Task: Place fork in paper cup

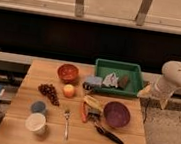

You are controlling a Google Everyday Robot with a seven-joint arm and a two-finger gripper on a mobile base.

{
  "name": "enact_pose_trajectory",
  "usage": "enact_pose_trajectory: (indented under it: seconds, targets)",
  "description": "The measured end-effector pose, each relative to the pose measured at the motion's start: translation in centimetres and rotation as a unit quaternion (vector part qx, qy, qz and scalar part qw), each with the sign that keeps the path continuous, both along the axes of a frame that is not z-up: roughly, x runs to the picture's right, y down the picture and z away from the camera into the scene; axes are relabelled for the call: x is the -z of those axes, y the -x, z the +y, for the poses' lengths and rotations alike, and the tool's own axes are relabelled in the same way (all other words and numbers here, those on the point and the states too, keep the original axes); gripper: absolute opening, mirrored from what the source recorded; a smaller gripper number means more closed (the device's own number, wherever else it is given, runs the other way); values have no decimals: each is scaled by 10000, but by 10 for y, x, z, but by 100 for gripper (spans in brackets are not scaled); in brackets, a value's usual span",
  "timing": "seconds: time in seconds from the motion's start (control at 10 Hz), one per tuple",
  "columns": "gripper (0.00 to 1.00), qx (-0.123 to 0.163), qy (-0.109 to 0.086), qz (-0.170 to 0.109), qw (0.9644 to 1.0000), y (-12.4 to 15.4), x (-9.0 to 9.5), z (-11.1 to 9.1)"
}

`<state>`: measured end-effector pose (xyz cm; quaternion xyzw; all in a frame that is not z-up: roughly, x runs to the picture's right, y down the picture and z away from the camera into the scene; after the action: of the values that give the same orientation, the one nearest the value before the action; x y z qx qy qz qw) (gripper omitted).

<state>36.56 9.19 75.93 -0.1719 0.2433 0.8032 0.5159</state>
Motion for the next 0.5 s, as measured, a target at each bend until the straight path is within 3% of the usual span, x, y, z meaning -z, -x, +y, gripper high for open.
enact_pose_trajectory:
  seconds: [0.3,0.5]
  targets:
    - [80,45,-4,9,10000,1,1,0]
    - [80,370,-31,-69,9993,12,1,-4]
